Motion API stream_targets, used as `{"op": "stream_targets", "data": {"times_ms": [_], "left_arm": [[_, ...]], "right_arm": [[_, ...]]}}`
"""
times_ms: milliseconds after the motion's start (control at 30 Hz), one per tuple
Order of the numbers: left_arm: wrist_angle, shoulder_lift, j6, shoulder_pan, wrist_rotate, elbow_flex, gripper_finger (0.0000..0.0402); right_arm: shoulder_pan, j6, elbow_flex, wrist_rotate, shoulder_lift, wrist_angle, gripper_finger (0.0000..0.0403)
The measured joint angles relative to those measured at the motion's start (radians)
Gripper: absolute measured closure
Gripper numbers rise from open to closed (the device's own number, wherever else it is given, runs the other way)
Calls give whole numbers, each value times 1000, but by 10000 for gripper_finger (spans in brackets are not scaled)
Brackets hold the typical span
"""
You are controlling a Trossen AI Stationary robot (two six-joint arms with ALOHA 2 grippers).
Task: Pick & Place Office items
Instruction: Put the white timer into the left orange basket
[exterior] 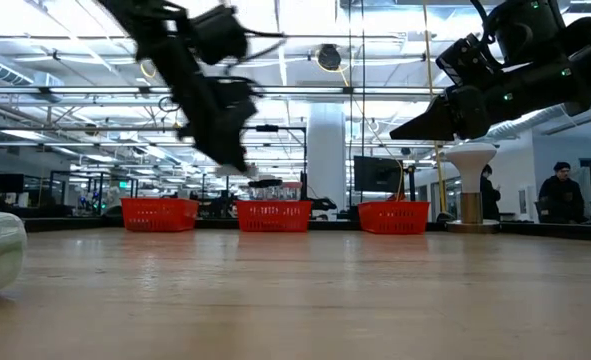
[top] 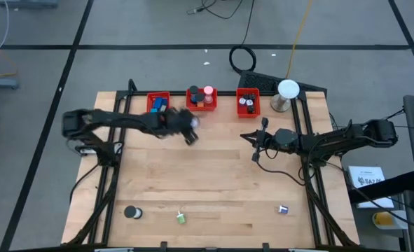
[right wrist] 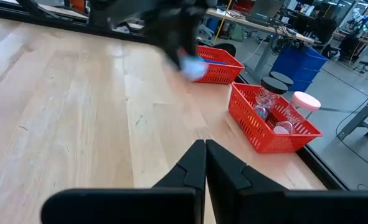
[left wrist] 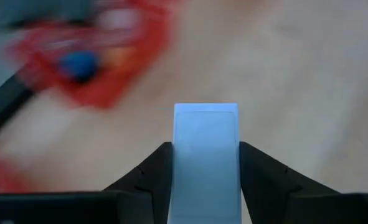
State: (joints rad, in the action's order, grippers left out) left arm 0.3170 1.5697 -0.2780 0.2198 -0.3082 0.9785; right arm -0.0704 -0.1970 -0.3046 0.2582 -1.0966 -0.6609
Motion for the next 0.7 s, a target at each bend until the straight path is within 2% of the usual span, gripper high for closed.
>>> {"op": "stream_targets", "data": {"times_ms": [133, 233, 500, 700], "left_arm": [[-3, -170, -110, 122, -80, -139, 250], [-36, -241, -148, 224, -103, -230, 249], [-234, -238, -125, 406, -40, -366, 247], [-267, -239, -130, 476, -21, -414, 246]], "right_arm": [[0, -1, 0, 0, 0, -1, 402], [0, -2, 0, 0, 0, -1, 402], [0, 0, 0, 0, 0, -9, 402], [0, 1, 0, 1, 0, -9, 402]]}}
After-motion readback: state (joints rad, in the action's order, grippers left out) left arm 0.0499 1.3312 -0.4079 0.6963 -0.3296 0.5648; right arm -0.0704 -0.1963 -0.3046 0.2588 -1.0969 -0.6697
